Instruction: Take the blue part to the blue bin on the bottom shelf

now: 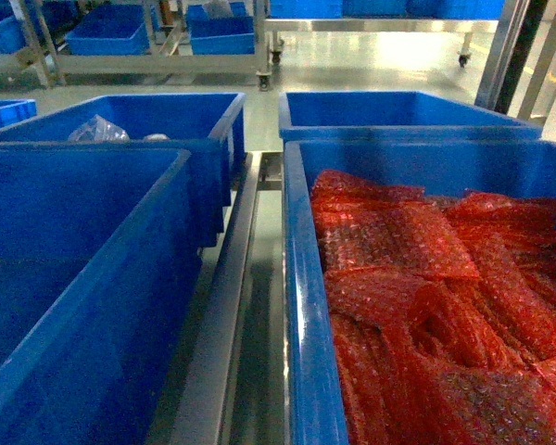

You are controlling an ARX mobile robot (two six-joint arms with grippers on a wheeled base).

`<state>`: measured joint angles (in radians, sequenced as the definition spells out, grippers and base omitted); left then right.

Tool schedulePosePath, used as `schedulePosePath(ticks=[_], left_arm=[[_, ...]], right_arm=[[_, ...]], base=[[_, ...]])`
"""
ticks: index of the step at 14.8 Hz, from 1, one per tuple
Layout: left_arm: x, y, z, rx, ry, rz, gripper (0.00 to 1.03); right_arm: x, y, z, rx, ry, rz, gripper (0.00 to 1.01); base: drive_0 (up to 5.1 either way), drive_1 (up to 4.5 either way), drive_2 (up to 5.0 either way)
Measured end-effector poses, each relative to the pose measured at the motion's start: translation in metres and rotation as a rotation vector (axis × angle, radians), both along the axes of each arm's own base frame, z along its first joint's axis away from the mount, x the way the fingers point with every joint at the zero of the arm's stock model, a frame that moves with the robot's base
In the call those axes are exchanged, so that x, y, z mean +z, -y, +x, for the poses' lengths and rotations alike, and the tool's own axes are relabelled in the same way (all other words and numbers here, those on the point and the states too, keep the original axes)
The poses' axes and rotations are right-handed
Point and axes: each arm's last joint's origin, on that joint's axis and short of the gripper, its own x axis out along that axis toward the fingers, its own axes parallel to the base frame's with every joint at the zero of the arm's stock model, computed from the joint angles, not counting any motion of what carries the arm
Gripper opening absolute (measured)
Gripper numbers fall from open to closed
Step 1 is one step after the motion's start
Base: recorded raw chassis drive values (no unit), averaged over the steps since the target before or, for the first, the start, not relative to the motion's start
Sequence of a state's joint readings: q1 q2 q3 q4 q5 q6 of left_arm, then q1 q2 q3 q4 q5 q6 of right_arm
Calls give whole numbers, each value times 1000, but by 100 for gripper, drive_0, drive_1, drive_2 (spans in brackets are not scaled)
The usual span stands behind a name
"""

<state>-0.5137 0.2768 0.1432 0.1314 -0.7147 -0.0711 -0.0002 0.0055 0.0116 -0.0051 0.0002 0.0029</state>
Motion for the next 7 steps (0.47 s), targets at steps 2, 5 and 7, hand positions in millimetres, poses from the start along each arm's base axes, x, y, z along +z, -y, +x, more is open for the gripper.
schedulePosePath(ticks=[2,5,7], left_arm=[[0,0,0,0,0,0,44],[0,0,0,0,0,0,44],[0,0,0,0,0,0,44]], right_arm=[[0,0,0,0,0,0,98],[0,0,0,0,0,0,98],[0,0,0,0,0,0,98]], base=[[0,0,0],[0,0,0],[0,0,0]])
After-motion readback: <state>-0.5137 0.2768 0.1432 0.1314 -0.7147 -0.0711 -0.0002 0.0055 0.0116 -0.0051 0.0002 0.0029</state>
